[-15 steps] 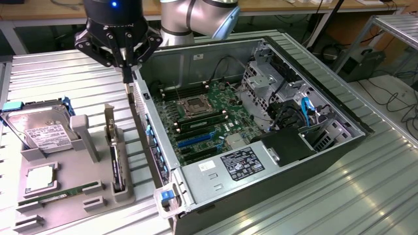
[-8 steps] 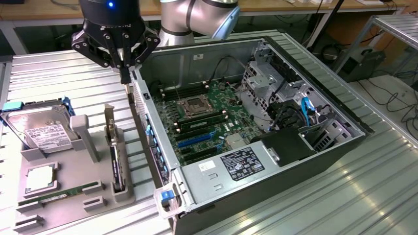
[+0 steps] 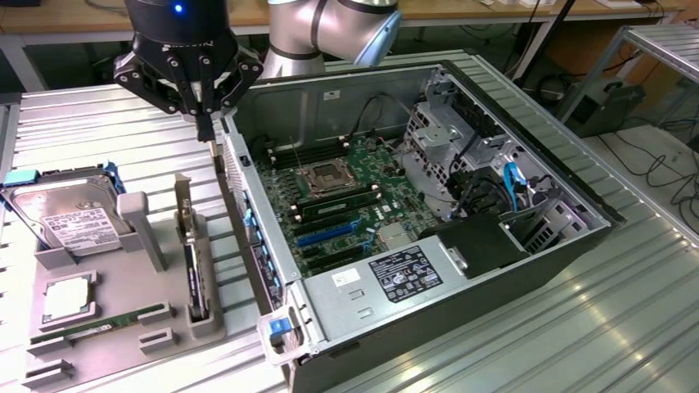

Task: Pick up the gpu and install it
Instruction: 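Reach for the gpu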

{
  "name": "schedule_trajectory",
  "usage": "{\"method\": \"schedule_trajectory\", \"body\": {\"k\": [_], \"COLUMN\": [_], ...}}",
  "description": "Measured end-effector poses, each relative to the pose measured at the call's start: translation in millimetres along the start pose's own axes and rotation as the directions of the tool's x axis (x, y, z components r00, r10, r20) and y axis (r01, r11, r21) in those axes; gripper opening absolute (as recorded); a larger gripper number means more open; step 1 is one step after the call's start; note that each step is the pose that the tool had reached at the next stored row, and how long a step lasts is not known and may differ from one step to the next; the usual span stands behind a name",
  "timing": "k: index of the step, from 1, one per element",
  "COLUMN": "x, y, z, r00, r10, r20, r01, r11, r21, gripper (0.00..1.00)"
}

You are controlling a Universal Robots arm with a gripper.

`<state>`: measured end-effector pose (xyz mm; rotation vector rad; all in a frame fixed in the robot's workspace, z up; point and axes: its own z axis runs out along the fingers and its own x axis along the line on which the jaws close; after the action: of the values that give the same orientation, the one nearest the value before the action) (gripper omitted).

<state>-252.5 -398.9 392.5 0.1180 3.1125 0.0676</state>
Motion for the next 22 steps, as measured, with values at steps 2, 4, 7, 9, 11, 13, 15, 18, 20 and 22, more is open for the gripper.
{"method": "schedule_trajectory", "body": {"k": [2,4,7,9,11,13,15,18,20,22], "x": [0.5,0.6,0.7,0.7,0.8,0.8,0.9,1.0,1.0,0.9], "y": [0.0,-0.1,-0.1,-0.1,-0.2,-1.3,-2.6,-5.6,-7.2,-8.6], "z": [0.0,0.0,0.0,0.0,0.0,0.0,-0.1,-0.2,-0.2,-0.2], "r00": [1.0,1.0,1.0,1.0,1.0,1.0,1.0,1.0,1.0,1.0], "r10": [0.0,0.0,0.0,0.0,0.0,0.0,0.0,0.0,0.0,0.0], "r20": [-0.0001,0.0,0.0,0.0,0.0,-0.0001,0.0,0.0,0.0,0.0001], "r01": [0.0,0.0,0.0,0.0,0.0,0.0,0.0,0.0,0.0,0.0], "r11": [1.0,1.0,1.0,1.0,1.0,1.0,1.0,1.0,1.0,1.0], "r21": [0.0,0.0,0.0,0.0,0.0,0.0,0.0,-0.0001,0.0,0.0], "gripper": [0.11,0.11,0.11,0.11,0.11,0.11,0.11,0.11,0.11,0.11]}}
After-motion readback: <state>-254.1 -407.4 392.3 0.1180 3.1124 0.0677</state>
